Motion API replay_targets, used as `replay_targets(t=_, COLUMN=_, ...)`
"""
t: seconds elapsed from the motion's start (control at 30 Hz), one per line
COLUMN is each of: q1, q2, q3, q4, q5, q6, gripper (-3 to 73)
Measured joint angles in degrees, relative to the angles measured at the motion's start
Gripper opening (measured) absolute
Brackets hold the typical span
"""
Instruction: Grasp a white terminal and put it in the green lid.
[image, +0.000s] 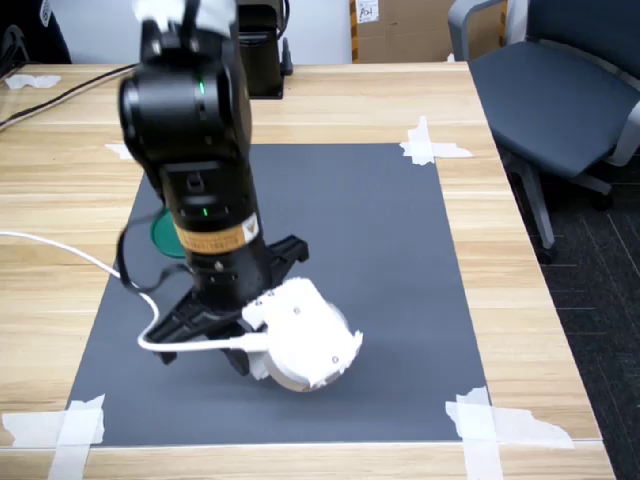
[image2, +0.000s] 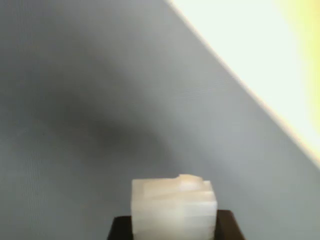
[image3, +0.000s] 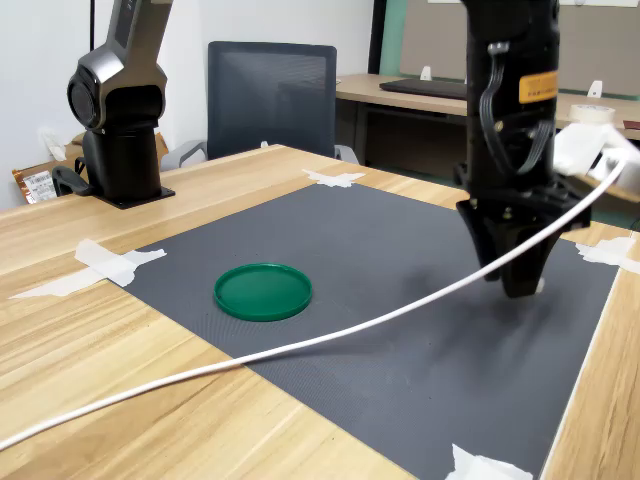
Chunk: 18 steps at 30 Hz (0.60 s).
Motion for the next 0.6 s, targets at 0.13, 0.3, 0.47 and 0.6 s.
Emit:
replay_targets(t=0.13, q1=-1.42, q2=-4.15, q3=0.47, q4=0.22, q5=-0.48, q6=0.00, gripper=26.0)
replay_targets(t=0.3, q1=-4.79, q2=-9.61, q3=3.69, q4=0.22, q5=-0.54, q6=-0.91, gripper=26.0)
replay_targets(t=0.47, q1=-7.30, q2=-14.70, q3=9.92, q4=0.21, q5=-0.54, q6=-3.95, gripper=26.0)
replay_targets(t=0.6, q1=-8.05, q2=-18.04, q3=16.31, q4=0.43, q5=-0.54, q6=-5.63, gripper=26.0)
